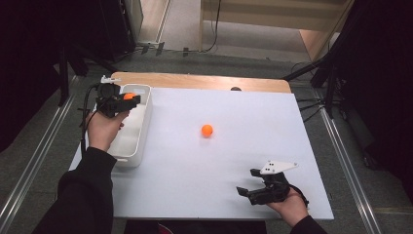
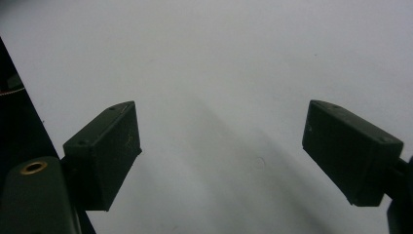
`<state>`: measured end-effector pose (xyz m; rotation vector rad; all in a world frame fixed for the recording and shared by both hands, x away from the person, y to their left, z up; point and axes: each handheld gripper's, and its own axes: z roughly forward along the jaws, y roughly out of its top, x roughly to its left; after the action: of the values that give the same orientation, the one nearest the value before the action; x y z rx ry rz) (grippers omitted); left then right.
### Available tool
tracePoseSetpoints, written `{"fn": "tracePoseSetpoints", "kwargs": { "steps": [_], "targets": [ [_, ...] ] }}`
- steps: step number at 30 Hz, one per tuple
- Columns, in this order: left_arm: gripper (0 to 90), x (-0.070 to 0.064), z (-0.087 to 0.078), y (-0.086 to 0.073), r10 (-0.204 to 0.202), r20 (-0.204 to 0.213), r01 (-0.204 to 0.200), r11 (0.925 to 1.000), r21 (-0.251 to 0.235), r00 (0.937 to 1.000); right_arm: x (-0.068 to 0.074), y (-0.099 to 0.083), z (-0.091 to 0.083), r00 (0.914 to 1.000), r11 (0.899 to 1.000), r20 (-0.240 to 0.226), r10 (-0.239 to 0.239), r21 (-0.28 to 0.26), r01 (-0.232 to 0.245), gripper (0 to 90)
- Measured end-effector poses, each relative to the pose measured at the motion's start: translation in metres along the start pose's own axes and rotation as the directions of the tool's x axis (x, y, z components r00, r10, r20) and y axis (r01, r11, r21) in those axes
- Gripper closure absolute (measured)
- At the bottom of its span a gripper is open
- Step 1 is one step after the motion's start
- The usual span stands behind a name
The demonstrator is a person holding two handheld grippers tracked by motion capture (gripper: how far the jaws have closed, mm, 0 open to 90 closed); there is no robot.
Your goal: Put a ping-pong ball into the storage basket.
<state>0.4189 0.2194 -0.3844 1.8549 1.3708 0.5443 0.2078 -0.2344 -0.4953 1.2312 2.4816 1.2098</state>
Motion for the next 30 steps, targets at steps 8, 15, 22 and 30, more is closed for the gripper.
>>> {"fn": "tracePoseSetpoints", "kwargs": {
  "steps": [8,15,22,30],
  "targets": [
    [50.2,-0.002,0.010,-0.001,0.001,0.009,-0.001,1.0000,0.010,1.0000,0.000,0.000,-0.001,1.0000,1.000,-0.003,0.008,-0.005,-0.008,12.4],
    [50.1,-0.002,0.015,-0.004,-0.008,-0.008,0.008,0.9998,0.017,0.9999,0.000,-0.001,-0.002,1.0000,1.000,-0.003,-0.002,-0.009,0.002,12.4],
    [50.0,0.000,0.021,-0.009,-0.014,-0.023,0.015,0.9994,0.030,0.9996,0.001,-0.001,-0.002,1.0000,1.000,-0.005,0.001,-0.008,-0.001,12.4],
    [50.0,-0.001,0.030,-0.013,-0.009,-0.054,0.013,0.9977,0.067,0.9985,0.000,0.000,-0.002,1.0000,1.000,-0.009,-0.004,-0.012,0.003,12.4]
  ]
}}
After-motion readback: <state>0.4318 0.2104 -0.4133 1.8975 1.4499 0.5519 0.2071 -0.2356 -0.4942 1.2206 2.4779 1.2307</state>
